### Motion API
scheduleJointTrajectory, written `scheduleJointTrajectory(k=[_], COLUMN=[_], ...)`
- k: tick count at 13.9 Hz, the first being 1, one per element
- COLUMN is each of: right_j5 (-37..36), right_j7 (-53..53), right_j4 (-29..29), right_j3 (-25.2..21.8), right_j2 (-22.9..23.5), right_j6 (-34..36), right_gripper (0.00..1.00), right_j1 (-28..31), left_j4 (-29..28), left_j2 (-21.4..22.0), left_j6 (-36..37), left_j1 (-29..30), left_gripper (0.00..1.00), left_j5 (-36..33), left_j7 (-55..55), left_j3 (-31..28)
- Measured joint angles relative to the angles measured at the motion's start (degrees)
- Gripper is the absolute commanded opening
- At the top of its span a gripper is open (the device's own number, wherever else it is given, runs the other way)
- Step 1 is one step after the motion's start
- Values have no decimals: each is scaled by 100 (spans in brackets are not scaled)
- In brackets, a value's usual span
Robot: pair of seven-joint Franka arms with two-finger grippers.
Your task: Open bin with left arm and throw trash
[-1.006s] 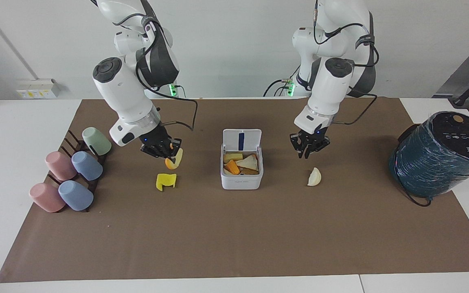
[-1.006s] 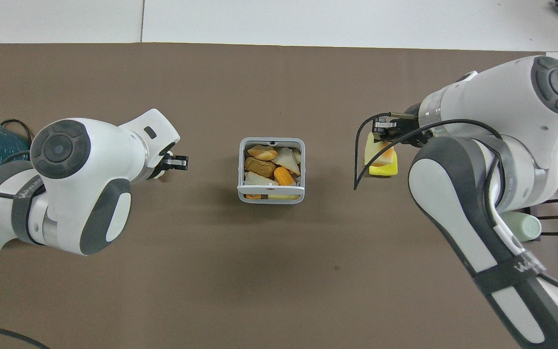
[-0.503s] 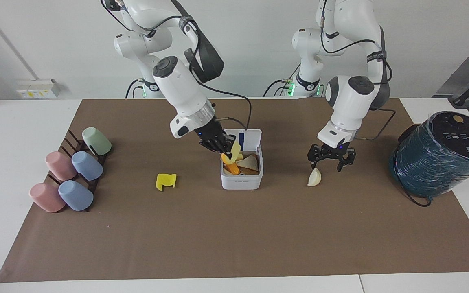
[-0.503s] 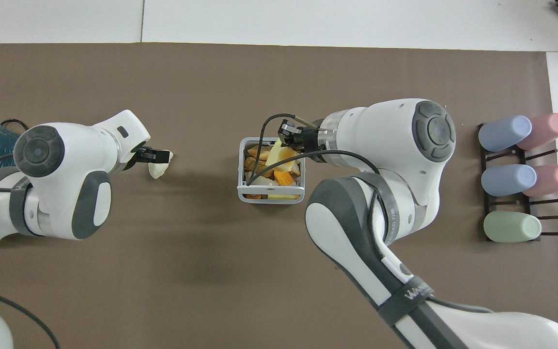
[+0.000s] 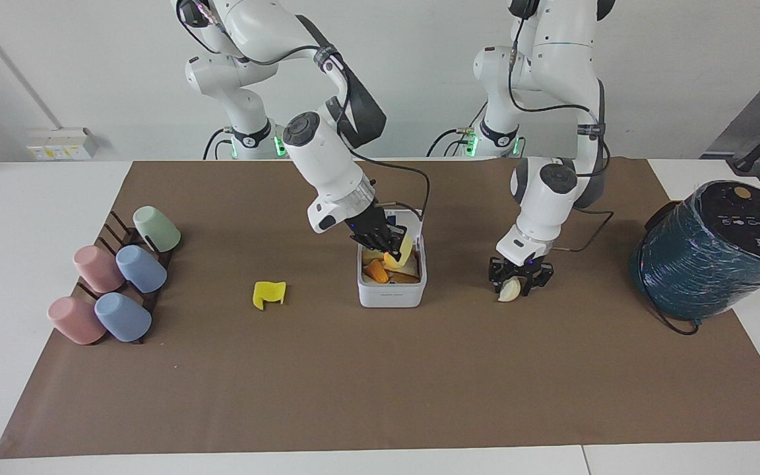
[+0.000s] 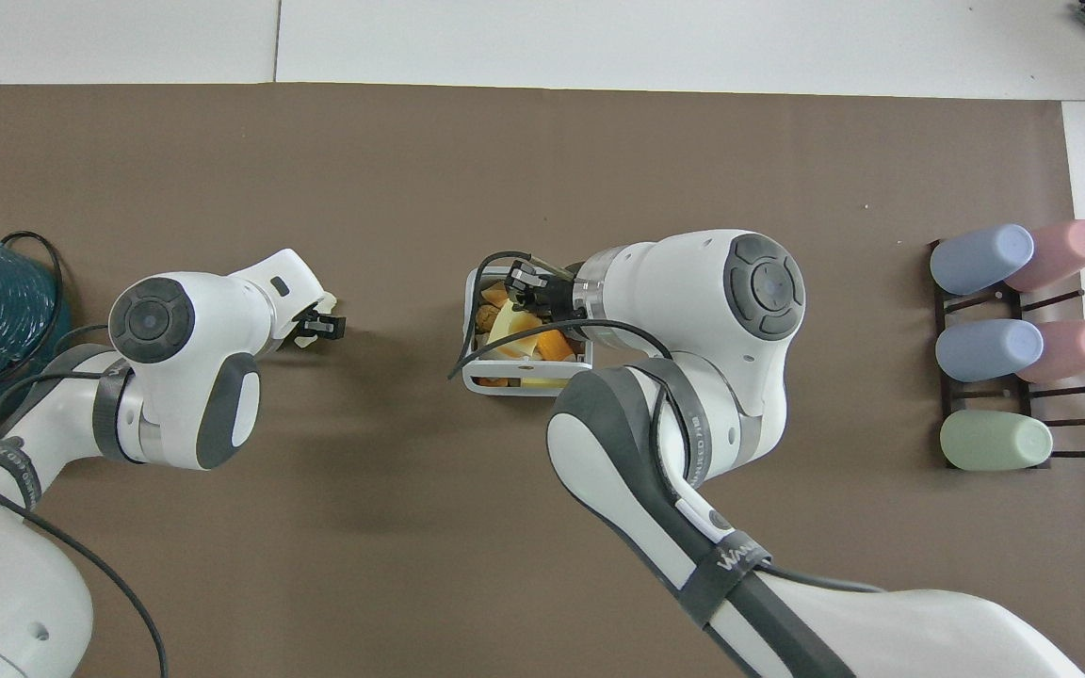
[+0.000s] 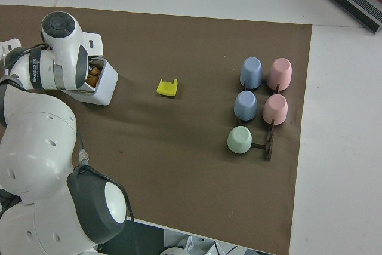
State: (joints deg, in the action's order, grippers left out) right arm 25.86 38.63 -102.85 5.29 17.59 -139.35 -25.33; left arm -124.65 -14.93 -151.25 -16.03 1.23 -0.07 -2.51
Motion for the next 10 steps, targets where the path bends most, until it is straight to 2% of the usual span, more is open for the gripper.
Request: scheduleJointTrajectory(k=[6, 10], right_j5=[0, 0], right_j7=[0, 0], right_j4=[-34, -34], right_j3=[-6, -6], right_j2=[-22, -50], right_j6=[0, -3], right_gripper=[100, 100], right_j1=[1, 1], left_j4=[14, 362], left_j2=[181, 571], left_j6=[63, 740], left_j1=[-21, -17], left_gripper=[0, 0], left_j5=[0, 1], left_j7=[-151, -190], left_j3=[25, 12])
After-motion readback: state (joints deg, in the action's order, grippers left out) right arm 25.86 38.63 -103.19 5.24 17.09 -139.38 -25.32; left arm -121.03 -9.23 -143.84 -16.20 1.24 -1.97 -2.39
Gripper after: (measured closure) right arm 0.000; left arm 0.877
